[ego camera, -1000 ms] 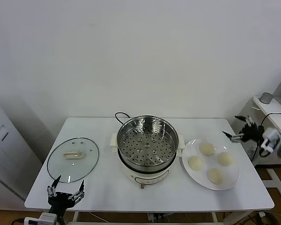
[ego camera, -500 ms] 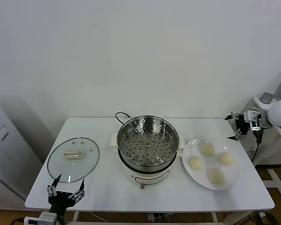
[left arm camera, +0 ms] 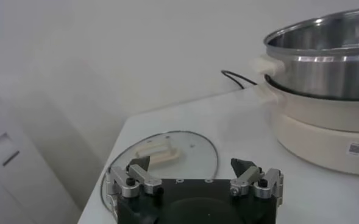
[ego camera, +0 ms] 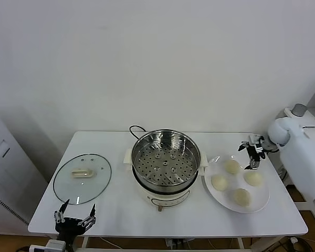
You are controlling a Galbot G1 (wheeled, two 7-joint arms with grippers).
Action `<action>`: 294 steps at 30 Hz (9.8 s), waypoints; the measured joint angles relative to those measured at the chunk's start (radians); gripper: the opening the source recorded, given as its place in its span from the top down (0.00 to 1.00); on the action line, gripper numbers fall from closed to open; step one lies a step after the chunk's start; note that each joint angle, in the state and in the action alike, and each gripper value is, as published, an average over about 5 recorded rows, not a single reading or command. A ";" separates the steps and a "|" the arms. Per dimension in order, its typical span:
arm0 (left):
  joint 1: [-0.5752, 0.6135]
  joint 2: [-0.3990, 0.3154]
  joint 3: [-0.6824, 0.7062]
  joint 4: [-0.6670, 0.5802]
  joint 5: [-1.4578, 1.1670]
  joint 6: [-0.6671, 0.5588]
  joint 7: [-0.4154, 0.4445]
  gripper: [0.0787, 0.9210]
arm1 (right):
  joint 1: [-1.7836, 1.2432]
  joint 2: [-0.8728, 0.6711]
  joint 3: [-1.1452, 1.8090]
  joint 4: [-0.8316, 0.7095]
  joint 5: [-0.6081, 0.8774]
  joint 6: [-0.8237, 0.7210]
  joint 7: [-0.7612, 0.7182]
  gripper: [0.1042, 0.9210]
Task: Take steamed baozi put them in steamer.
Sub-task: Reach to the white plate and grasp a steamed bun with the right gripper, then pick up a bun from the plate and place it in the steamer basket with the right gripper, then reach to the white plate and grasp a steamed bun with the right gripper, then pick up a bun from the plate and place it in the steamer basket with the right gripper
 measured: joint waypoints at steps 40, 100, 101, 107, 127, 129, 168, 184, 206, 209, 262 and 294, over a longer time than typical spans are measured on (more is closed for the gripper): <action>0.002 0.000 0.011 0.013 0.017 -0.001 0.008 0.12 | -0.015 0.128 0.073 -0.147 -0.160 0.032 0.112 0.12; -0.052 -0.032 0.008 0.001 0.074 0.025 -0.010 0.12 | 0.614 0.331 -0.614 -0.166 0.554 0.313 -0.131 0.61; -0.054 -0.034 0.007 0.000 0.074 0.027 -0.009 0.12 | 0.621 0.347 -0.624 -0.168 0.557 0.345 -0.136 0.61; -0.065 -0.038 0.002 -0.008 0.070 0.038 -0.003 0.12 | 0.638 0.417 -0.665 -0.159 0.535 0.498 -0.163 0.61; -0.069 -0.038 0.005 -0.011 0.071 0.046 0.001 0.12 | 0.489 0.500 -0.592 -0.109 0.180 0.673 -0.109 0.61; -0.069 -0.038 0.006 -0.010 0.071 0.046 0.002 0.12 | 0.475 0.504 -0.580 -0.111 0.152 0.673 -0.099 0.61; -0.091 -0.038 0.020 -0.008 0.068 0.074 0.032 0.12 | 0.601 0.208 -0.709 0.180 0.461 0.657 -0.068 0.12; -0.093 -0.038 0.025 -0.013 0.041 0.093 0.045 0.12 | 0.642 -0.137 -0.768 0.369 0.704 -0.091 -0.035 0.12; -0.064 -0.038 0.015 -0.021 0.019 0.110 0.049 0.12 | 0.281 -0.251 -0.633 0.412 0.580 -0.465 -0.001 0.12; -0.062 -0.038 0.015 -0.017 0.019 0.109 0.049 0.12 | 0.239 -0.241 -0.621 0.403 0.555 -0.468 0.007 0.12; -0.068 -0.038 0.023 0.025 0.024 0.102 0.048 0.12 | 0.034 -0.087 -0.526 0.276 0.342 -0.444 0.083 0.21; -0.076 -0.038 0.031 -0.005 0.058 0.107 0.043 0.12 | 0.547 -0.149 -0.874 0.356 0.680 -0.567 0.011 0.59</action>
